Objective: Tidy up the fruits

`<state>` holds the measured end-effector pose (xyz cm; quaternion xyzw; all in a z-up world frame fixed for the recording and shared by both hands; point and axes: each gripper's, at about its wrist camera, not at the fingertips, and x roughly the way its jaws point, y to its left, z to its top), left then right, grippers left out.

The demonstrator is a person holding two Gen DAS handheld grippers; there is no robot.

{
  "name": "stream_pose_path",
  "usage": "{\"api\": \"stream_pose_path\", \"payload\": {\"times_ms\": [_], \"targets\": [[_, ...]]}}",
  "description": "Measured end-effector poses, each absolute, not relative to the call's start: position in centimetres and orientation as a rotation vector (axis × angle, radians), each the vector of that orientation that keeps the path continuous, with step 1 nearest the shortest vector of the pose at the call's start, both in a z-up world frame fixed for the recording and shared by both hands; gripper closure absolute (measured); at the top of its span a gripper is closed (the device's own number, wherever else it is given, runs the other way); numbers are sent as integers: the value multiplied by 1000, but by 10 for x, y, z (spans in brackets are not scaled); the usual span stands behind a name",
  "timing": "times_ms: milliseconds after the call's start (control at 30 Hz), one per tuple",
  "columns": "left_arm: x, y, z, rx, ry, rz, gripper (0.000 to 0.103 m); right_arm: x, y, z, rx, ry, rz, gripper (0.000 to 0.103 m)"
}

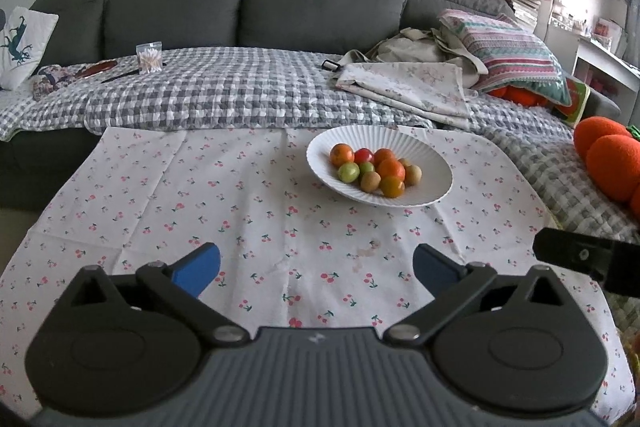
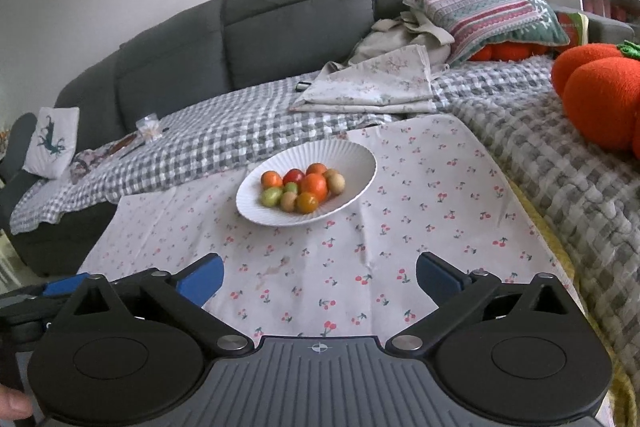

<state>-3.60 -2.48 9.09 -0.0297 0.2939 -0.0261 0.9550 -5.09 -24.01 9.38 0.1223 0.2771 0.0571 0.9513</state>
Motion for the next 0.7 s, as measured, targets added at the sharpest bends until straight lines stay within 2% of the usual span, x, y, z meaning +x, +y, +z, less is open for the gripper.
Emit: {"api": "stream_pose_path", "payload": {"times_ms": [700], "targets": [[-34,-26,89,-68,609,-39,1,-52,-235,94,216,554,124,0]]}}
